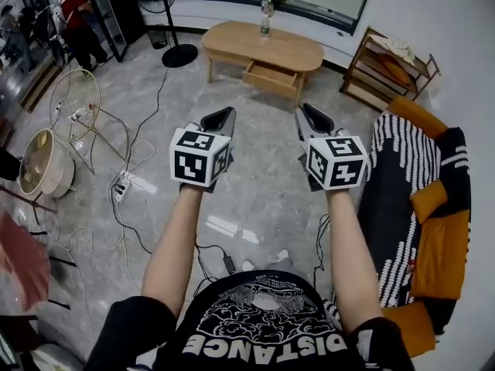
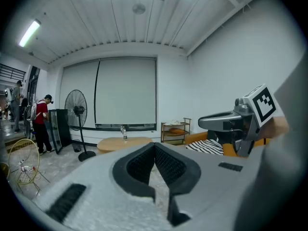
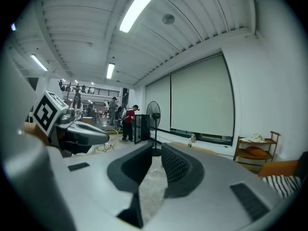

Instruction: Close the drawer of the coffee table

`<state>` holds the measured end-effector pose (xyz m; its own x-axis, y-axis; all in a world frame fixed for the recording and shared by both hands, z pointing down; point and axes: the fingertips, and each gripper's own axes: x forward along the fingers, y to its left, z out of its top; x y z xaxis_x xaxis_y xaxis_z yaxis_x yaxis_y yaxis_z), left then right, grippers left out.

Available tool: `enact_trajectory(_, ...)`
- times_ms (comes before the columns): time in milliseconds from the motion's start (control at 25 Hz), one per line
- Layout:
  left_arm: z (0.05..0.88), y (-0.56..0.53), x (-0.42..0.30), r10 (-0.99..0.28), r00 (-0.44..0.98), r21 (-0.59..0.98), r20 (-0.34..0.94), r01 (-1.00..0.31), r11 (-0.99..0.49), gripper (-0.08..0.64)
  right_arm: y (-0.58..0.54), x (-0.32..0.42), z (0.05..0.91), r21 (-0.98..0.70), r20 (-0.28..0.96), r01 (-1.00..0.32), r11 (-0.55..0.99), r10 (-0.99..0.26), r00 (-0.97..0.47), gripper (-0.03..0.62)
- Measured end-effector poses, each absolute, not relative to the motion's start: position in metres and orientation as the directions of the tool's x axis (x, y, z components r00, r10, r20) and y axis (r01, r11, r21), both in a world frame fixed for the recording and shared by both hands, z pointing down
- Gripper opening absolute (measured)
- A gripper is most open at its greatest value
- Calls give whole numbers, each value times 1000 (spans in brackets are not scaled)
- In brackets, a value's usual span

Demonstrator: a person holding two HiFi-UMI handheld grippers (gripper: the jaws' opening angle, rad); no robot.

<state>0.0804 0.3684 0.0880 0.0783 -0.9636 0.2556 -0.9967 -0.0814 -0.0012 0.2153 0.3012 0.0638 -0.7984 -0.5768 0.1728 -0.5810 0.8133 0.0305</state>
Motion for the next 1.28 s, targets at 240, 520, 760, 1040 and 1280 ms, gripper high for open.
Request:
enact_trajectory(240, 89, 357, 79, -963, 92, -3, 253, -995, -96, 2, 293, 212, 65, 29, 173, -583, 812, -578, -798, 126)
enact_trajectory(520, 92, 330, 75, -962, 105, -15, 254, -994, -112, 2, 269, 205, 68, 28, 166, -587, 809, -583, -796, 175)
enact_trajectory(760, 101, 293, 68, -958, 104, -24, 266, -993, -114, 2, 231, 200, 78, 12, 158, -593, 805, -587, -794, 219)
enact_trajectory(1040, 118, 228, 45, -952, 98, -26, 289, -994, -110, 2, 164, 174, 93, -9, 166, -581, 814, -572, -804, 275)
enact_trajectory(1280, 122, 146, 23, -949, 87, -17, 303, -995, -97, 2, 80, 151, 101, -19, 183, -574, 819, -562, -807, 293)
